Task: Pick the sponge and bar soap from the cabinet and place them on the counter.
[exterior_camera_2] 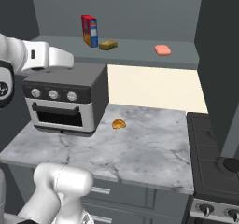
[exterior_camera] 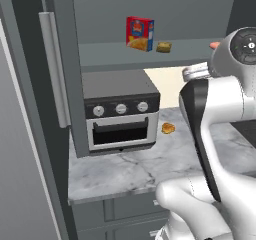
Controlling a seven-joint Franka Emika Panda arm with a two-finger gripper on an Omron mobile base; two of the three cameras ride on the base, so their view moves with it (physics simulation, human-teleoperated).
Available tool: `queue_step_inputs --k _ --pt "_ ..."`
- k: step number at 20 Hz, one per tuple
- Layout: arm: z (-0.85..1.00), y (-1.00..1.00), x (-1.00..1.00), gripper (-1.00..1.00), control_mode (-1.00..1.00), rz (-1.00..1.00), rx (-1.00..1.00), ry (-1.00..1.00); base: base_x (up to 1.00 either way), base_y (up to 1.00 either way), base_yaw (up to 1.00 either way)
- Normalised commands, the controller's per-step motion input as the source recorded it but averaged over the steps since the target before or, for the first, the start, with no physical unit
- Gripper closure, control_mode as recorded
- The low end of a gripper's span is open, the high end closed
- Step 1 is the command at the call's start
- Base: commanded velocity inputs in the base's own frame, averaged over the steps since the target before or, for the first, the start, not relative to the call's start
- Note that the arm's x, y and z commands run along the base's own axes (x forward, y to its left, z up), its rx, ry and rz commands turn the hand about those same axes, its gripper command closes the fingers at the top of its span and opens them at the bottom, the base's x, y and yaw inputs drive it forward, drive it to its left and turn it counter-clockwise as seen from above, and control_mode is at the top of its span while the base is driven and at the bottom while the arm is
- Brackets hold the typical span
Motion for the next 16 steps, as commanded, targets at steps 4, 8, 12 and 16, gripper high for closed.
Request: queue_step_inputs --k 4,8,12,16 --pt "0.01 -0.08 0.22 -1.0 -1.0 -0.02 0.1 0.0 0.0 0.0 0.0" --pt "0.03 -0.02 0.29 -1.0 -1.0 -0.02 0.08 -0.02 0.0 0.0 0.0" --pt "0.02 0.0 0.28 -1.0 -1.0 -0.02 0.08 -0.04 0.0 0.0 0.0" --pt "0.02 0.0 0.24 -1.0 -1.0 0.0 0.08 -0.05 0.0 0.0 0.0"
